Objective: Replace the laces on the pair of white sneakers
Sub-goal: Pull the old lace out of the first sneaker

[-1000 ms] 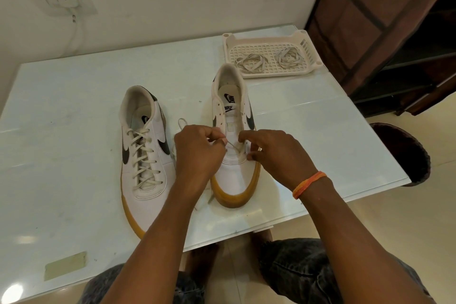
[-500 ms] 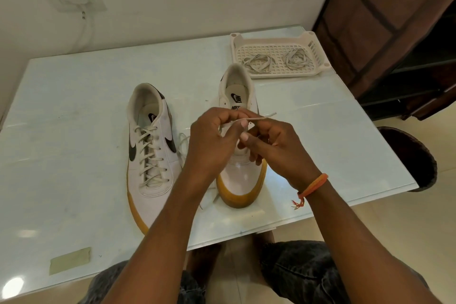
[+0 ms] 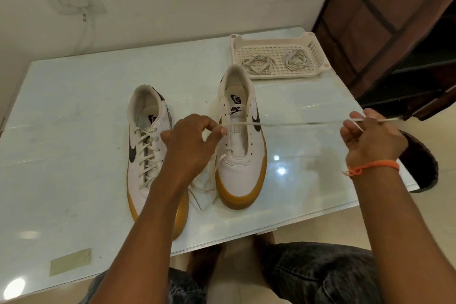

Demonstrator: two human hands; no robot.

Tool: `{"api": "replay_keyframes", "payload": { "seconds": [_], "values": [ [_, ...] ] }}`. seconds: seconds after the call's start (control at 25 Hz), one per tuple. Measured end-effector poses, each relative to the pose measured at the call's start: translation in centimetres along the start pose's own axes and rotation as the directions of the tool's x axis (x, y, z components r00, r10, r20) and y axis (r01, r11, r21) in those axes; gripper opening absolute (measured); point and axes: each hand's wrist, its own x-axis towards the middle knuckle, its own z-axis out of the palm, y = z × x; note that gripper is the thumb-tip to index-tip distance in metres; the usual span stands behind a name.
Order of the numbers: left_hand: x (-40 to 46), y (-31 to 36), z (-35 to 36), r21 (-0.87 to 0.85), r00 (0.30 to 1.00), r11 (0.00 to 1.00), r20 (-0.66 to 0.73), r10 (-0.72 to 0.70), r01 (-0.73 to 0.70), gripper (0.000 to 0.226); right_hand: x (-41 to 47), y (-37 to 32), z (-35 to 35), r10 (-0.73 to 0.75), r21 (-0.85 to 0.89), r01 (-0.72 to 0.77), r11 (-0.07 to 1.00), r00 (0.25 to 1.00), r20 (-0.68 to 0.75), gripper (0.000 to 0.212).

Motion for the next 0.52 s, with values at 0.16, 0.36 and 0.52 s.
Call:
{"api": "replay_keyframes", "payload": {
  "seconds": [0.16, 0.36, 0.52],
  "values": [
    [-0.3, 1.6, 0.5, -0.389, 0.995, 0.920, 0.099, -0.005, 0.043, 0.007, -2.6, 1.4, 1.8, -0.236, -0.344, 0.427, 0.836, 0.846, 0.478, 0.036],
    [-1.2, 3.8, 1.4, -0.548, 0.982, 0.832, 0.100, 0.163, -0.082, 0.012, -8.7, 3.2, 3.6, 0.048, -0.182, 0.642, 0.745, 0.220, 0.974, 0.057],
    [-1.0, 3.8, 1.0, -0.439, 0.991, 0.895, 0.062, 0.115, -0.076, 0.017, -8.7, 3.1, 3.7, 0.133, -0.225, 0.418, 0.880, 0.239, 0.962, 0.049]
  ]
}}
